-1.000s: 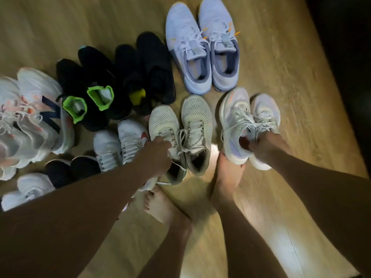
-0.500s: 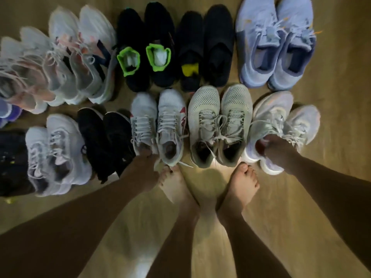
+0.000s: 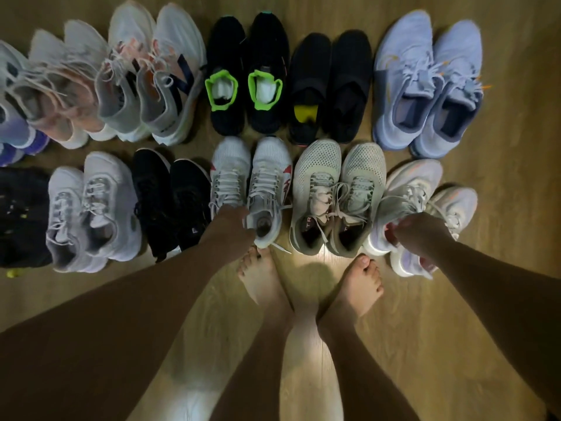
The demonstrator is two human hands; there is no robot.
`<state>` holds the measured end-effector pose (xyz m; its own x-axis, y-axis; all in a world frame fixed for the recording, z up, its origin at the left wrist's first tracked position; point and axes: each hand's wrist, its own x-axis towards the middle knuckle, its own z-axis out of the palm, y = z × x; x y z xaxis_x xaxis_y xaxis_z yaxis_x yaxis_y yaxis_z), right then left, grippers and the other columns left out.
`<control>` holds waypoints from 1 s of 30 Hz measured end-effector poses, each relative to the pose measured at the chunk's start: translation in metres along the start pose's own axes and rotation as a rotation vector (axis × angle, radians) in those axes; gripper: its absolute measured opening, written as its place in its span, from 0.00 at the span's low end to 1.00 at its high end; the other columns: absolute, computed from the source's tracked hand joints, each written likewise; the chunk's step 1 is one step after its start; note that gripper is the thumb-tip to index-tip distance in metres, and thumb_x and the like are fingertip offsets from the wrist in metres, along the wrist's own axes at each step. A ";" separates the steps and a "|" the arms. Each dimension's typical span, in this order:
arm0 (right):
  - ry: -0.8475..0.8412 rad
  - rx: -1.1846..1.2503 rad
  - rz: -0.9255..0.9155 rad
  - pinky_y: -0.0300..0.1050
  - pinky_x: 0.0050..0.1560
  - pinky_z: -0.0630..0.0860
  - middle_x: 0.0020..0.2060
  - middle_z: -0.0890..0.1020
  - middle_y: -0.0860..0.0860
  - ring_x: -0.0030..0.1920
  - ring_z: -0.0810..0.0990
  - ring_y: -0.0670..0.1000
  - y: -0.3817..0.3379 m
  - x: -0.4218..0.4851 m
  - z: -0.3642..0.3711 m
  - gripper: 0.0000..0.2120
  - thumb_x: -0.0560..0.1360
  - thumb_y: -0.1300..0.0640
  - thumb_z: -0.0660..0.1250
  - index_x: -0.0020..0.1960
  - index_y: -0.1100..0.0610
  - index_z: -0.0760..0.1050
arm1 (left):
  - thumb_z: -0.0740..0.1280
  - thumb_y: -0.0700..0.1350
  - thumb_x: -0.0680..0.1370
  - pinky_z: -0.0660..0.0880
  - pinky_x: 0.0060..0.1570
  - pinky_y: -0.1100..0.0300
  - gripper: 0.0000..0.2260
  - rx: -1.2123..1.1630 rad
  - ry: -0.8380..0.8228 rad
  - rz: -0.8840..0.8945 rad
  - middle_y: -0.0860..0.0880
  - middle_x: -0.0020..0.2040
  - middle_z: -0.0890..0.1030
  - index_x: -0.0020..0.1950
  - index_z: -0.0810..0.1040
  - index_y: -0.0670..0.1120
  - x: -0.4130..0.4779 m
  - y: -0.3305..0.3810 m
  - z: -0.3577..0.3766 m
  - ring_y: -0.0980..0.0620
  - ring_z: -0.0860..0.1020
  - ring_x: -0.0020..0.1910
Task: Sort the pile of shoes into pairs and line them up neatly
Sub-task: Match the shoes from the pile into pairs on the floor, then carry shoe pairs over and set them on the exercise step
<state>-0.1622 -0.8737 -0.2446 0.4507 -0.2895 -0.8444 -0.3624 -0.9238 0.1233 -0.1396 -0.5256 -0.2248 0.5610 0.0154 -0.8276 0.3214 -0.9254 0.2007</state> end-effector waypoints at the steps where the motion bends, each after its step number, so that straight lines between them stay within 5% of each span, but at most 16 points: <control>1: -0.009 0.003 -0.014 0.46 0.53 0.78 0.53 0.81 0.54 0.55 0.80 0.56 -0.004 -0.001 0.000 0.13 0.78 0.55 0.60 0.57 0.57 0.80 | 0.63 0.48 0.79 0.71 0.52 0.59 0.23 0.003 -0.005 0.005 0.46 0.73 0.61 0.74 0.65 0.50 -0.001 0.002 0.000 0.47 0.71 0.65; 8: 0.035 0.327 -0.110 0.42 0.53 0.73 0.53 0.82 0.51 0.56 0.79 0.55 -0.034 -0.002 0.003 0.09 0.74 0.56 0.62 0.47 0.48 0.81 | 0.64 0.48 0.79 0.70 0.53 0.58 0.21 0.033 -0.005 0.036 0.46 0.73 0.62 0.72 0.67 0.50 -0.007 0.006 0.001 0.46 0.69 0.67; 13: 0.067 0.345 -0.131 0.39 0.42 0.70 0.51 0.81 0.50 0.47 0.77 0.52 -0.044 -0.012 0.005 0.09 0.71 0.56 0.63 0.48 0.45 0.78 | 0.64 0.49 0.79 0.73 0.55 0.55 0.21 0.050 -0.022 0.040 0.45 0.72 0.62 0.72 0.67 0.50 -0.008 -0.001 0.006 0.45 0.71 0.64; 17: 0.058 0.346 -0.124 0.40 0.44 0.73 0.54 0.80 0.49 0.46 0.76 0.50 -0.041 -0.023 0.011 0.11 0.72 0.56 0.61 0.49 0.45 0.78 | 0.67 0.50 0.76 0.72 0.50 0.59 0.24 0.015 -0.032 0.043 0.46 0.72 0.63 0.72 0.68 0.50 -0.013 -0.001 0.008 0.51 0.74 0.55; 20: 0.030 0.323 -0.119 0.39 0.40 0.74 0.55 0.80 0.51 0.45 0.79 0.50 -0.032 -0.040 0.017 0.13 0.72 0.57 0.63 0.54 0.47 0.78 | 0.71 0.50 0.74 0.72 0.54 0.59 0.27 -0.017 -0.058 0.062 0.46 0.71 0.65 0.72 0.69 0.48 -0.032 0.006 0.001 0.48 0.74 0.62; 25: -0.002 0.258 -0.115 0.34 0.31 0.61 0.59 0.77 0.52 0.47 0.72 0.49 -0.033 -0.095 -0.001 0.12 0.76 0.56 0.64 0.58 0.51 0.77 | 0.71 0.49 0.74 0.69 0.56 0.59 0.27 -0.011 -0.040 0.113 0.43 0.69 0.71 0.71 0.70 0.47 -0.079 0.033 -0.048 0.45 0.72 0.64; 27: 0.032 0.314 -0.113 0.35 0.32 0.64 0.55 0.80 0.51 0.47 0.75 0.50 -0.040 -0.127 -0.024 0.10 0.75 0.55 0.65 0.55 0.49 0.78 | 0.72 0.52 0.74 0.68 0.49 0.62 0.27 -0.134 -0.019 0.076 0.45 0.64 0.75 0.70 0.71 0.48 -0.103 0.041 -0.076 0.50 0.75 0.55; 30: 0.075 0.478 -0.137 0.40 0.45 0.73 0.51 0.83 0.52 0.52 0.80 0.54 -0.053 -0.198 -0.070 0.07 0.74 0.56 0.67 0.51 0.52 0.80 | 0.72 0.54 0.74 0.70 0.56 0.59 0.28 -0.360 -0.002 0.041 0.48 0.66 0.75 0.70 0.71 0.46 -0.165 0.045 -0.127 0.49 0.74 0.61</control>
<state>-0.1756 -0.7849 -0.0476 0.5715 -0.2072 -0.7941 -0.6213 -0.7414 -0.2537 -0.1210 -0.5217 -0.0125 0.5776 -0.0200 -0.8160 0.5470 -0.7325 0.4052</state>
